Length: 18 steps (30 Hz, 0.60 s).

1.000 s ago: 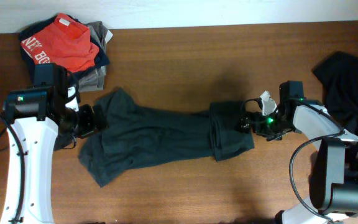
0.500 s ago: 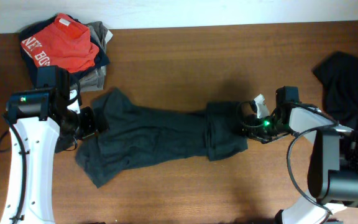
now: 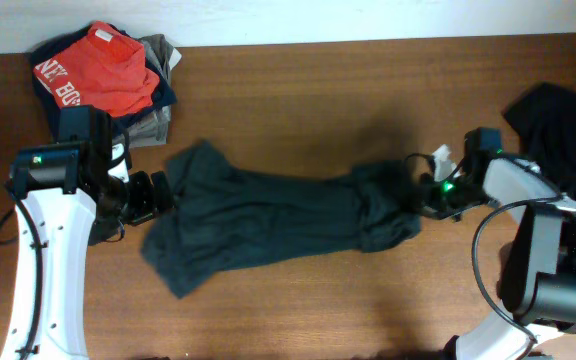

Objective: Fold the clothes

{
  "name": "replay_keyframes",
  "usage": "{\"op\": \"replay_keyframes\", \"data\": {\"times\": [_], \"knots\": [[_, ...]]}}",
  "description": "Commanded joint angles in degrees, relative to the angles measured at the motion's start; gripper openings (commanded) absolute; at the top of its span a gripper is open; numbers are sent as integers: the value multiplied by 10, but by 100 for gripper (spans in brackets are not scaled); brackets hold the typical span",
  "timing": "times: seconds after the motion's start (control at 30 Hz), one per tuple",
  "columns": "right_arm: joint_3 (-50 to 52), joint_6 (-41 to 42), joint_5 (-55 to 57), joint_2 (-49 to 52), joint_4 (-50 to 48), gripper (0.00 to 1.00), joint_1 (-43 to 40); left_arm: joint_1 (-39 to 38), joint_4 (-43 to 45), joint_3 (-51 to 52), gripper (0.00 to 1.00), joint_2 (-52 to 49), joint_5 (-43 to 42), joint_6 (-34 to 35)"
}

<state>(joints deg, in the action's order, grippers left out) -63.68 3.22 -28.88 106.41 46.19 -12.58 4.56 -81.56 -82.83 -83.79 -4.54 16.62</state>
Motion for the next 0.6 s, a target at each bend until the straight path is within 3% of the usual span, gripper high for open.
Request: {"op": "replay_keyframes", "data": {"times": [0.0, 0.33, 0.57], "knots": [[-60, 2, 119, -30, 45, 4, -3, -2, 2, 4, 99, 2, -2, -9], [-86, 44, 291, -114, 93, 4, 109, -2, 10, 4, 99, 2, -2, -9], [-86, 55, 312, -115, 95, 4, 224, -2, 10, 4, 99, 2, -2, -9]]}}
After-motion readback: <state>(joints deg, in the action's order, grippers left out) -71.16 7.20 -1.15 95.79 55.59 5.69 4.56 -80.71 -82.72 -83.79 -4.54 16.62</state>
